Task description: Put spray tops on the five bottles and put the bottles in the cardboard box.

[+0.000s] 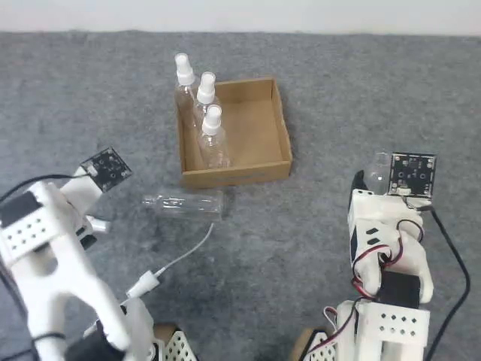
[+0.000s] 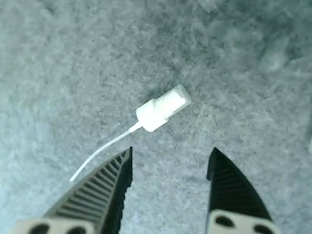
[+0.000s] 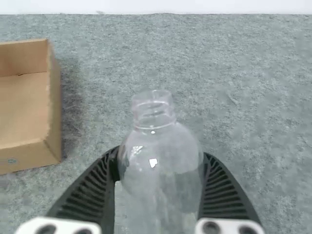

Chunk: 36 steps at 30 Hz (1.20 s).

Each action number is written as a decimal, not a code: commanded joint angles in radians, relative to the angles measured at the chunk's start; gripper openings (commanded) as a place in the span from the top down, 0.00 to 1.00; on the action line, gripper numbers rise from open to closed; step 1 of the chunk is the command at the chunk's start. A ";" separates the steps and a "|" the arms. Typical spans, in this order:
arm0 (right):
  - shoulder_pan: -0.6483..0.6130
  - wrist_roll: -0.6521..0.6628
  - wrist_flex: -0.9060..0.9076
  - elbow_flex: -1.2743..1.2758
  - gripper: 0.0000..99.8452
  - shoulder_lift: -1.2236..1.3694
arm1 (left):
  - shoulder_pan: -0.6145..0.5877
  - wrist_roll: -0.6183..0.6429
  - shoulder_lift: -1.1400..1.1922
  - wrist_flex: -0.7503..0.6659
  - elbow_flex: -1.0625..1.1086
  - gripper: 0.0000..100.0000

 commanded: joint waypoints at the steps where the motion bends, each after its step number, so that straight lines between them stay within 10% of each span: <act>1: -0.016 0.021 -0.027 -0.006 0.91 -0.019 | 0.000 -0.066 0.112 -0.021 -0.114 0.77; 24: -0.016 0.021 -0.027 -0.006 0.91 -0.019 | 0.075 -0.186 0.514 -0.198 -0.197 0.81; 36: -0.016 0.021 -0.027 -0.006 0.91 -0.019 | 0.124 0.003 0.591 -0.229 -0.193 0.95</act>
